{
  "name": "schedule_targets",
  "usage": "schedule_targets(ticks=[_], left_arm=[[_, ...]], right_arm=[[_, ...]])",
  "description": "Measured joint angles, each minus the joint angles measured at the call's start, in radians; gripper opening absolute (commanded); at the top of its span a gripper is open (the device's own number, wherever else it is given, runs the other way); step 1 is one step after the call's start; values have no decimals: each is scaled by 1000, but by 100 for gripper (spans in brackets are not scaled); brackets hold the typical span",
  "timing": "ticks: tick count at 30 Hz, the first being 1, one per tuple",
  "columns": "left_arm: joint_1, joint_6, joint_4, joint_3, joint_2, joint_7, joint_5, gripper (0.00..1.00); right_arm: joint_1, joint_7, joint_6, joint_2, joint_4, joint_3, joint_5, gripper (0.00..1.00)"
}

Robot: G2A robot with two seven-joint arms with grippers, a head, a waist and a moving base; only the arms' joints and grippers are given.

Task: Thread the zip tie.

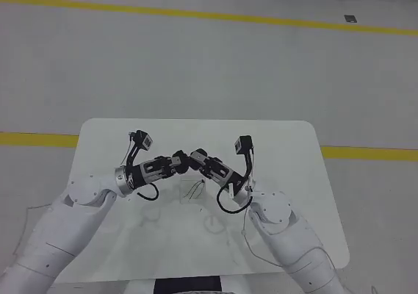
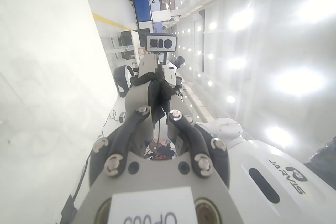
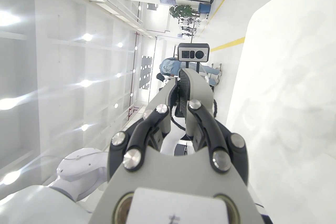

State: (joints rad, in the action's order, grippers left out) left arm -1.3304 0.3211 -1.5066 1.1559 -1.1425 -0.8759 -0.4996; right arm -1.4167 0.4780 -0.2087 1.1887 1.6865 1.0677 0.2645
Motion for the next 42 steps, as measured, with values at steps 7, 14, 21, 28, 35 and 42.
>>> schedule_targets(ticks=[7, 14, 21, 28, 35, 42], left_arm=[[-6, 6, -8, 7, 6, -6, -8, 0], [-15, 6, -34, 24, 16, -72, -43, 0], [18, -38, -21, 49, 33, -238, -64, 0], [56, -77, -7, 48, 41, -297, -17, 0], [55, -80, -4, 43, 41, -286, -19, 0], [69, -51, 92, 95, 63, -477, -79, 0]], right_arm=[[-1, 0, -1, 3, -5, 2, 6, 100], [-8, -8, -2, 3, -7, 20, 20, 100], [-18, 102, 1, -1, -5, 46, 138, 100], [-18, 117, 1, -1, -6, 48, 150, 100], [-19, 114, 2, -1, -8, 50, 151, 100], [-1, 323, 61, -11, -69, 85, 290, 100]])
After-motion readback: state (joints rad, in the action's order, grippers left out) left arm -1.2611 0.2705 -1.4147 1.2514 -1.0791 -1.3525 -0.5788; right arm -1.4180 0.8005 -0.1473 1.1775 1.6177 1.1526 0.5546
